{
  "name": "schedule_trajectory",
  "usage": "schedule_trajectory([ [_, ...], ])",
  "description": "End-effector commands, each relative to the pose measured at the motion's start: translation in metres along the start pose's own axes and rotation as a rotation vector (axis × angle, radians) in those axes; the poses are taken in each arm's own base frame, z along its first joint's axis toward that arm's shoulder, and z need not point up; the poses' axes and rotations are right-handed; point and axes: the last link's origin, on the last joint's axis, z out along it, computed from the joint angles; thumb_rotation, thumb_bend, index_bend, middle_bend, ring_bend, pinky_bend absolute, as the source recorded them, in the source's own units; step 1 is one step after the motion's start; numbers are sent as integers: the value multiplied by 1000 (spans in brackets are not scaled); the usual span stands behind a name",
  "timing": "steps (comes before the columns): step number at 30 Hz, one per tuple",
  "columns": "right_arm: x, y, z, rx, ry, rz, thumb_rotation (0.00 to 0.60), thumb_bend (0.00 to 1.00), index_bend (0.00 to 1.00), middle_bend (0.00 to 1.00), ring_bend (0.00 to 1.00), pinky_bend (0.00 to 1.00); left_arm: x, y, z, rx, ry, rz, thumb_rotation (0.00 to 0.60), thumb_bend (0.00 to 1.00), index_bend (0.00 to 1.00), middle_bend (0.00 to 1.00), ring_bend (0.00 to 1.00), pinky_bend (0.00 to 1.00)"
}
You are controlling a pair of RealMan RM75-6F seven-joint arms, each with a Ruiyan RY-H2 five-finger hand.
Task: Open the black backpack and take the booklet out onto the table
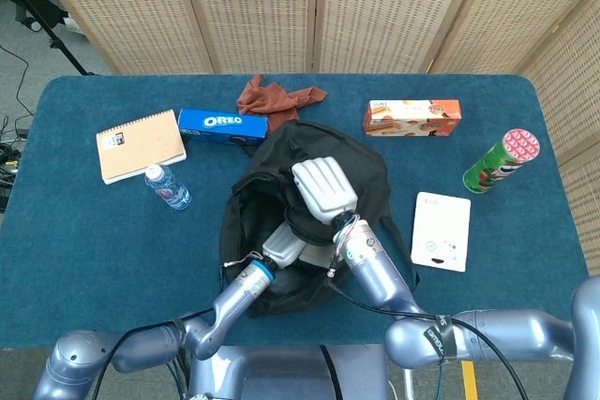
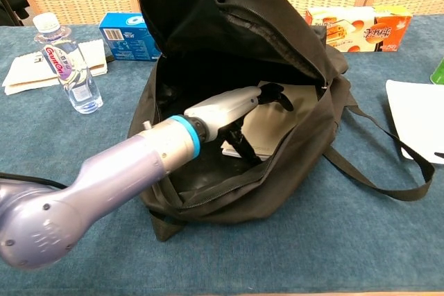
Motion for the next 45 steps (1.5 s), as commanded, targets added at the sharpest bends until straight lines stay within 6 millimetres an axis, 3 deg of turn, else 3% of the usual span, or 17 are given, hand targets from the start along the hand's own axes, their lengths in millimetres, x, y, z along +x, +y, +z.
schedule_trajectory([
  [1,0,0,0,-1,-1,-1,600,658,685,660,657,597,-2,6,8,8,3,19,600,0,223,0,0,0],
  [4,0,0,-1,0,1,-2,600,657,685,660,657,597,-3,10,13,8,2,45,600,40,223,0,0,0],
  [5,1,0,-1,1,2,-3,600,657,685,660,657,597,-3,11,13,9,1,46,600,92,223,0,0,0],
  [7,2,0,-1,2,6,-5,600,658,685,660,657,597,-4,12,14,9,-6,47,600,341,223,0,0,0],
  [9,3,0,-1,1,9,-5,600,657,685,660,657,597,-4,13,15,9,-9,63,600,494,224,0,0,0],
  [13,4,3,-2,-5,10,-5,600,656,685,660,657,597,-5,10,14,18,-13,84,600,598,231,0,0,0],
  [21,5,6,-2,-10,12,-1,600,657,685,660,657,597,-6,7,11,24,-12,90,600,586,327,15,10,0],
  [23,6,7,-3,-11,13,-2,600,657,685,660,658,597,-4,6,10,24,-4,90,600,568,403,112,60,9],
  [25,7,9,-2,-14,17,-2,600,658,685,660,658,597,-3,4,9,25,9,85,600,565,551,277,147,36],
  [27,7,11,-2,-19,21,-2,600,657,685,660,658,597,0,3,7,23,25,84,600,565,674,375,211,64],
  [30,8,16,-1,-32,27,-6,600,658,685,661,658,597,5,1,2,13,71,79,600,566,770,448,266,87],
  [39,6,40,0,-88,37,-13,600,658,685,662,658,597,21,-11,-15,-12,138,62,600,571,846,506,287,87],
  [45,1,71,-4,-147,40,-46,600,655,685,663,659,597,45,-22,-45,-66,187,50,600,572,858,520,296,87],
])
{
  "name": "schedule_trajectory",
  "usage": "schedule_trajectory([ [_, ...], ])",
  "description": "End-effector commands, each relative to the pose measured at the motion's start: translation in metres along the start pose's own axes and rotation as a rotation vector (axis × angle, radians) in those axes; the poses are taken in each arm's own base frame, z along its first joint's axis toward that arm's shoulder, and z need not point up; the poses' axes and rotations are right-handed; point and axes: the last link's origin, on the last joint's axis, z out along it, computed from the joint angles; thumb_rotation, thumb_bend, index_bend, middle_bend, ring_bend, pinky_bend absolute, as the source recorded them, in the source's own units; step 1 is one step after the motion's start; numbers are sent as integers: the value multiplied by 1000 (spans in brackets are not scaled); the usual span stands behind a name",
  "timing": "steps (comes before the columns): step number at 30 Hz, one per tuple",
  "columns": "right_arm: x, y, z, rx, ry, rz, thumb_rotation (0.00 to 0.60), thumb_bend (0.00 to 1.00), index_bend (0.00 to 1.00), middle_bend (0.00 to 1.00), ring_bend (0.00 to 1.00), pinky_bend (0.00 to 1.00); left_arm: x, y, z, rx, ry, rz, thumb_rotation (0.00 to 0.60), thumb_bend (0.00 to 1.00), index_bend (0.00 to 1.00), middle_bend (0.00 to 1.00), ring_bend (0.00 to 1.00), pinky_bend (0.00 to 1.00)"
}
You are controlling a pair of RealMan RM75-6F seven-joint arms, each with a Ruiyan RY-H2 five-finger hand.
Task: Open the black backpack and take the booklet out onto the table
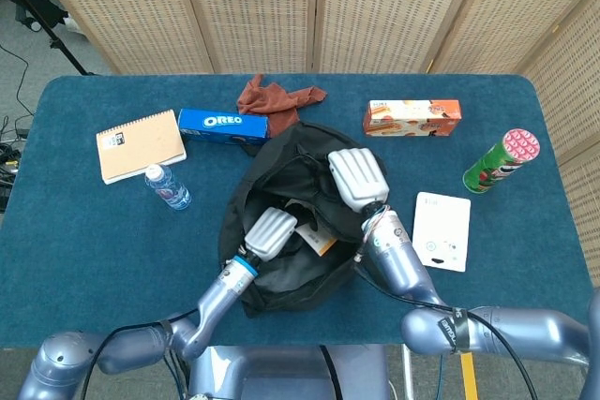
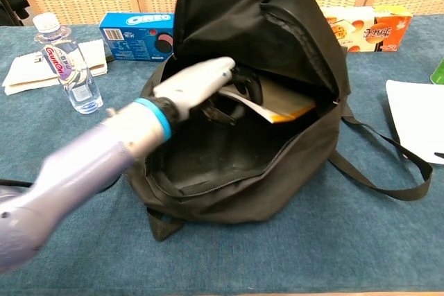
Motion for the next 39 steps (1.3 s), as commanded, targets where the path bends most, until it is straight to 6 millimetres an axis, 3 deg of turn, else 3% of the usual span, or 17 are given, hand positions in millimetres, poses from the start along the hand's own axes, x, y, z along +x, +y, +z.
schedule_trajectory([
  [1,-5,17,-2,-29,-4,-14,600,655,685,663,659,597,19,-7,-19,-33,29,-21,600,572,859,520,296,87],
  [11,-25,53,-7,-91,-32,-25,600,657,685,663,659,597,79,3,-57,-97,101,-128,600,573,867,525,299,88],
  [15,-40,58,-11,-96,-65,-31,600,658,685,663,659,597,97,11,-70,-104,101,-200,600,573,868,525,299,88],
  [17,-57,58,-15,-97,-97,-35,600,658,685,663,659,597,119,17,-83,-127,121,-248,600,574,868,525,299,88],
  [23,-71,55,-19,-89,-116,-45,600,657,685,664,659,597,146,19,-97,-140,155,-334,600,573,868,525,299,88],
  [26,-80,49,-24,-68,-133,-50,600,658,685,663,659,597,172,12,-112,-140,205,-351,600,572,868,525,299,88],
  [32,-86,41,-31,-30,-142,-70,600,658,685,664,659,597,204,-6,-144,-125,265,-270,600,572,869,525,299,87],
  [39,-88,38,-33,-22,-144,-78,600,656,685,663,659,597,222,-29,-182,-57,260,-167,600,572,874,525,299,87],
])
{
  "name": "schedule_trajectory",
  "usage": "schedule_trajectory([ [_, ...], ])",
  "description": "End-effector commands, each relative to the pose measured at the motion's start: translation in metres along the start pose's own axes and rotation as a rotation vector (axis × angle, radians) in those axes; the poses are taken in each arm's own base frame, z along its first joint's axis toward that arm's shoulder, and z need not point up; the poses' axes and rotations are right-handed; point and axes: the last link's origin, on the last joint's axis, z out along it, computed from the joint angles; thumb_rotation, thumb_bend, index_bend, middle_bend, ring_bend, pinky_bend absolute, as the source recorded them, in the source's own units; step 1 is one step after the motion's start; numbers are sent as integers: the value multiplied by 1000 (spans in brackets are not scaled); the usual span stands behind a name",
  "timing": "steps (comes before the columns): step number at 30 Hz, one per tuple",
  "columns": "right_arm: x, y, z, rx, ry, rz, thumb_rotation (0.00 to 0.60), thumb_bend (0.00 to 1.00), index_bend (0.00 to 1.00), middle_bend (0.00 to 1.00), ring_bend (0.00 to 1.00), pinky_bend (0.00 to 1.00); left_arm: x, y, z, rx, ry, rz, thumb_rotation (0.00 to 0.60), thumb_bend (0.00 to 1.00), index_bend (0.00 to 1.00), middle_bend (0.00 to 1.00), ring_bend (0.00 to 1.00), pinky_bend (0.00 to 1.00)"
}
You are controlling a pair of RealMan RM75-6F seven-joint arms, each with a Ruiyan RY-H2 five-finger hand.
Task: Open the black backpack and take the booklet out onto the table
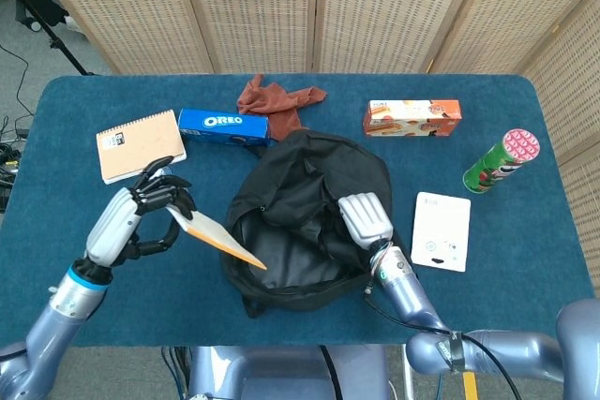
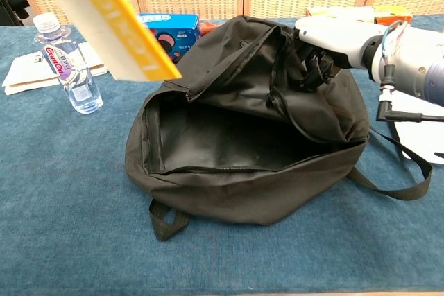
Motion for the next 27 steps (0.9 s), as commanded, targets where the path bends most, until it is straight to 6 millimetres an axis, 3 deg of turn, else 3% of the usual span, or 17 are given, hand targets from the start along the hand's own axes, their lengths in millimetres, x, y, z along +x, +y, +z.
schedule_trajectory([
  [1,-1,-1,0,1,-1,0,600,657,685,663,659,597,16,-9,-20,53,-37,58,600,572,875,525,299,87],
  [6,-2,-2,-1,3,-5,-5,600,657,685,663,659,597,52,-28,-63,201,-128,239,600,572,877,525,299,88],
  [11,-4,-2,1,3,-8,-5,600,658,685,663,659,597,67,-43,-85,331,-182,350,600,573,881,525,299,87],
  [17,-9,-3,2,4,-18,-4,600,659,685,663,659,597,74,-62,-92,469,-239,381,600,572,881,525,299,88],
  [20,-15,-5,2,9,-28,-10,600,657,685,663,659,597,69,-86,-81,559,-230,368,600,565,881,525,300,88],
  [21,-17,-6,2,12,-31,-7,600,657,685,663,659,597,63,-103,-72,609,-206,346,600,556,881,513,301,88],
  [23,-18,-6,2,12,-27,-6,600,658,685,663,659,597,53,-119,-62,651,-185,336,600,541,881,445,290,88],
  [24,-18,-6,2,13,-25,-4,600,659,685,663,659,597,48,-124,-60,671,-176,324,600,528,862,340,244,88],
  [26,-18,-6,2,19,-24,4,600,647,685,646,658,597,38,-134,-55,707,-162,306,600,485,674,120,98,84],
  [27,-18,-6,1,28,-28,7,600,608,658,605,640,597,37,-136,-53,711,-149,301,600,447,505,28,27,69],
])
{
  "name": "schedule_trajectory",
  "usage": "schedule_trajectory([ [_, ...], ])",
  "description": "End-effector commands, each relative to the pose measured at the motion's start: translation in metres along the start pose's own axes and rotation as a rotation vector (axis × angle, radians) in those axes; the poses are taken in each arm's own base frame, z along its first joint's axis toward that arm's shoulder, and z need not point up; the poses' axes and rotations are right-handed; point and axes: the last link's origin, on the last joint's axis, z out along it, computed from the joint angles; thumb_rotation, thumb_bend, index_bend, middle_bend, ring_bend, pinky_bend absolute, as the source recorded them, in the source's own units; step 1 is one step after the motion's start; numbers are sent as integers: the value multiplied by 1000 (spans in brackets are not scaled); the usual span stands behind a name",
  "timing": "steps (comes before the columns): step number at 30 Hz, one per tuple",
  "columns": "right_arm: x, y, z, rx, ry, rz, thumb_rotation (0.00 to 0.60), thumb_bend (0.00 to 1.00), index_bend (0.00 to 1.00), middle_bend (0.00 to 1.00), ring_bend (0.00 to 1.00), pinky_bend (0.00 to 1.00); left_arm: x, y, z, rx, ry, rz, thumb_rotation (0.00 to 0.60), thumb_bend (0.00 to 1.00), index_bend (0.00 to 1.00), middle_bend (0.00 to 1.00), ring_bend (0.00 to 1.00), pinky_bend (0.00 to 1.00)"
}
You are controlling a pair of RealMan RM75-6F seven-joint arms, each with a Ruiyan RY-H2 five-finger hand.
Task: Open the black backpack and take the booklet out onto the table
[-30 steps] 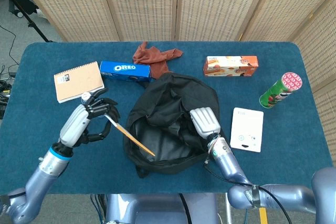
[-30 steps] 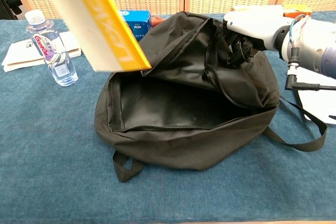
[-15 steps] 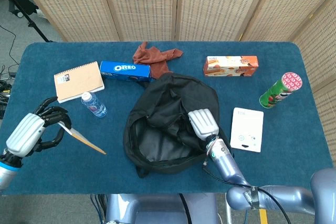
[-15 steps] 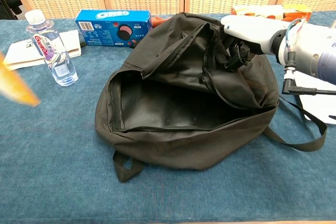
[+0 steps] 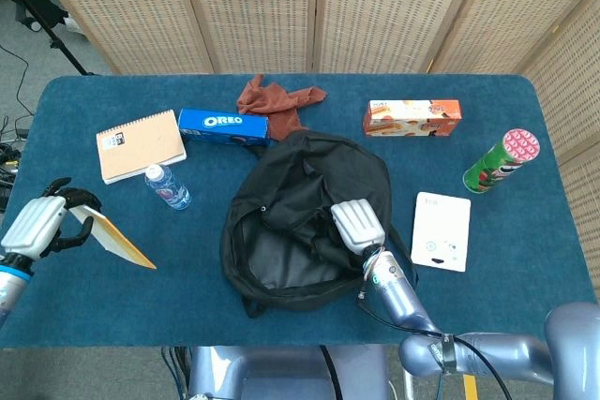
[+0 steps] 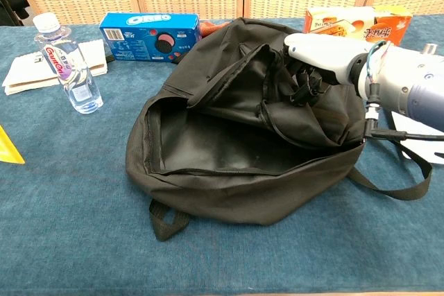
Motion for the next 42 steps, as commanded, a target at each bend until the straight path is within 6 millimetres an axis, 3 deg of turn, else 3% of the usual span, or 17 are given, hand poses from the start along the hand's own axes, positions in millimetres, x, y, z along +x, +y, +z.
schedule_trajectory([
  [1,0,0,-2,22,-10,9,600,563,615,559,611,597,-20,1,35,63,13,-43,600,411,341,0,0,46],
  [3,-2,1,-5,44,-40,17,600,360,416,374,451,574,-19,4,38,56,31,-54,600,367,154,0,0,10],
  [5,0,1,-9,61,-64,23,600,111,195,135,203,463,-16,9,40,39,61,-75,600,340,34,0,0,0],
  [6,2,1,-10,67,-68,23,600,45,145,58,111,399,-16,10,40,32,70,-83,600,327,8,0,0,0],
  [9,6,-1,-16,93,-73,11,600,0,102,0,8,302,-12,12,40,15,98,-97,600,307,0,0,0,0],
  [11,8,-2,-20,109,-71,2,600,0,86,0,0,251,-10,13,39,9,116,-97,600,300,0,0,0,0],
  [16,25,3,-37,182,-11,-76,600,0,74,0,0,236,0,14,37,4,183,-82,600,287,0,0,0,0],
  [23,51,52,-54,228,127,-286,600,0,74,0,0,236,4,17,24,-12,260,-21,600,297,0,0,0,0],
  [29,76,110,-85,191,249,-489,600,0,74,0,0,236,3,18,-1,5,302,4,600,316,0,0,0,0],
  [35,81,150,-118,114,302,-459,600,0,74,0,0,236,-5,18,-26,15,303,-1,600,324,0,0,0,0],
  [42,66,178,-154,-3,348,-333,600,0,74,0,0,218,-36,15,-52,45,234,0,600,330,0,0,0,0],
])
